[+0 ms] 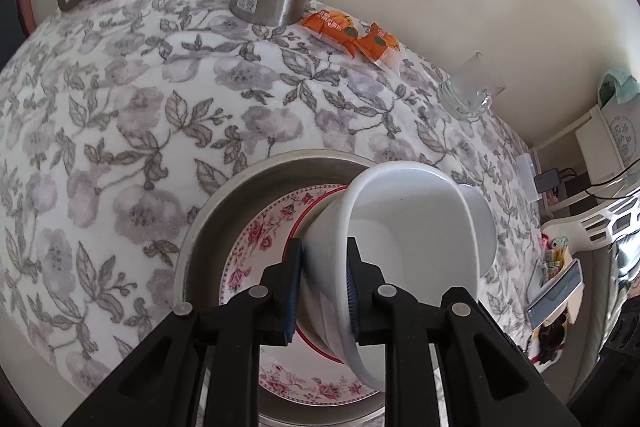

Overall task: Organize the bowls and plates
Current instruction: 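Lower the square bowl into the red-rimmed bowl and open the right tool, then move the right tool to the white round bowl rim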

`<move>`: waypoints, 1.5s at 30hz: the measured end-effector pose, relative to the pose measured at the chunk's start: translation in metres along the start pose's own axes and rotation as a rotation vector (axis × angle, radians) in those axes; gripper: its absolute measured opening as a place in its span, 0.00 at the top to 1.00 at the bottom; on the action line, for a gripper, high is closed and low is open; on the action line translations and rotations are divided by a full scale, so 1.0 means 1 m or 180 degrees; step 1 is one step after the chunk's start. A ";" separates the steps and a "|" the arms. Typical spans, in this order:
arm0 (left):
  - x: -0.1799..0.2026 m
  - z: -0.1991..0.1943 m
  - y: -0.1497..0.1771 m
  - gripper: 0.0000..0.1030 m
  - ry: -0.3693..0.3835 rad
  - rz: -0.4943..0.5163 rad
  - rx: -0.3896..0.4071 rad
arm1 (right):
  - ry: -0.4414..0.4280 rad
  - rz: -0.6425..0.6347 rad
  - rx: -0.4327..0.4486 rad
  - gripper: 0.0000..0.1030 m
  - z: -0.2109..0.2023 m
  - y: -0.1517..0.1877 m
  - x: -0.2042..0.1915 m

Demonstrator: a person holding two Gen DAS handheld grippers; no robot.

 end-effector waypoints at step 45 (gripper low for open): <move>-0.026 -0.038 -0.016 0.08 -0.0497 -0.0186 0.0577 | 0.0326 0.0027 0.0180 0.03 -0.017 -0.013 0.023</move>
Point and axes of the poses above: each gripper's, at about its wrist camera, not at the fingertips, and z roughly the way its jaws point, x to its right, y to its underside, the point moved 6 cm from there along z, roughly the way its jaws point, and after that the axes turned 6 degrees about -y, right-handed, at the moved point
